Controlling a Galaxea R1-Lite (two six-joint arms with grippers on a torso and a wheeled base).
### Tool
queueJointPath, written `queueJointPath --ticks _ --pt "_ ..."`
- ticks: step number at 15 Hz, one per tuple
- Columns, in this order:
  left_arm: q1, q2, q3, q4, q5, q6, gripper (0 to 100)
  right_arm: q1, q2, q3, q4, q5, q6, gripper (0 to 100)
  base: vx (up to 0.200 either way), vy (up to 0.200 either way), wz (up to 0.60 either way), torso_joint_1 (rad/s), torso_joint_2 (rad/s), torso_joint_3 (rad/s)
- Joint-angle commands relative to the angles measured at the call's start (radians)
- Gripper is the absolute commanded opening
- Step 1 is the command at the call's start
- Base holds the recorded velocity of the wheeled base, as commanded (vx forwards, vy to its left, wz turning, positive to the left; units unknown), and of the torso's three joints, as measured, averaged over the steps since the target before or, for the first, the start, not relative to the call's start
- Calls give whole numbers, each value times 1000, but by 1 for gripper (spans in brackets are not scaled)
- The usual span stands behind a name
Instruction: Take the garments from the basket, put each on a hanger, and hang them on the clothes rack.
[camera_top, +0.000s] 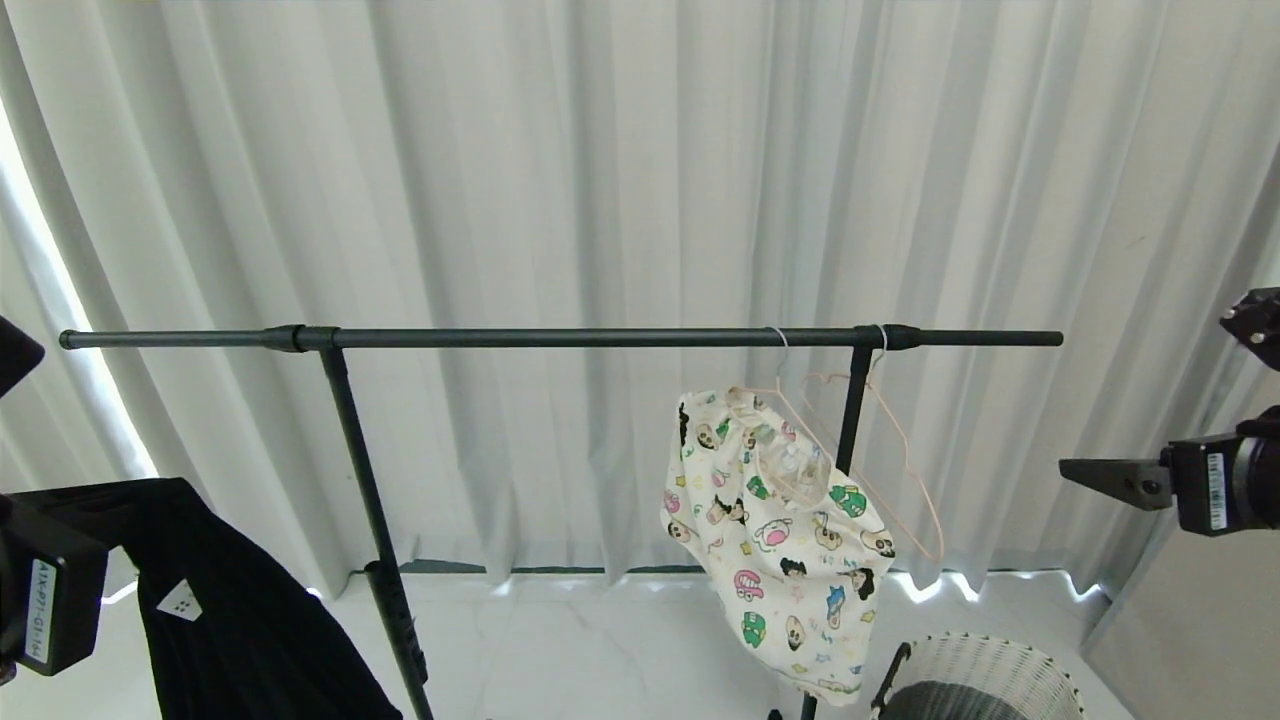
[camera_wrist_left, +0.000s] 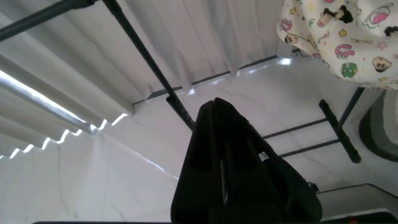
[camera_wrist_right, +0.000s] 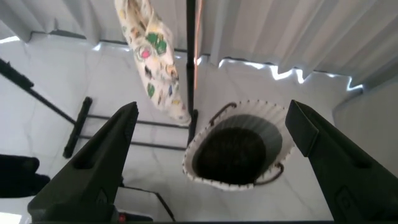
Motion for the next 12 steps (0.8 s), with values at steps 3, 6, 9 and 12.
queueJointPath --ticks 3,6,9,12 --pt "0 2 -4 0 1 -1 0 59 115 78 -111 -5 6 100 200 0 0 1 4 4" --pt "0 4 -2 0 1 -1 0 72 152 174 -225 -5 4 100 200 0 0 2 1 2" --pt "0 2 -1 0 -1 16 0 72 224 207 -300 -5 6 100 0 0 0 0 0 0" --pt "0 1 -1 -1 -1 54 0 70 324 201 -371 -7 6 100 0 0 0 0 0 0"
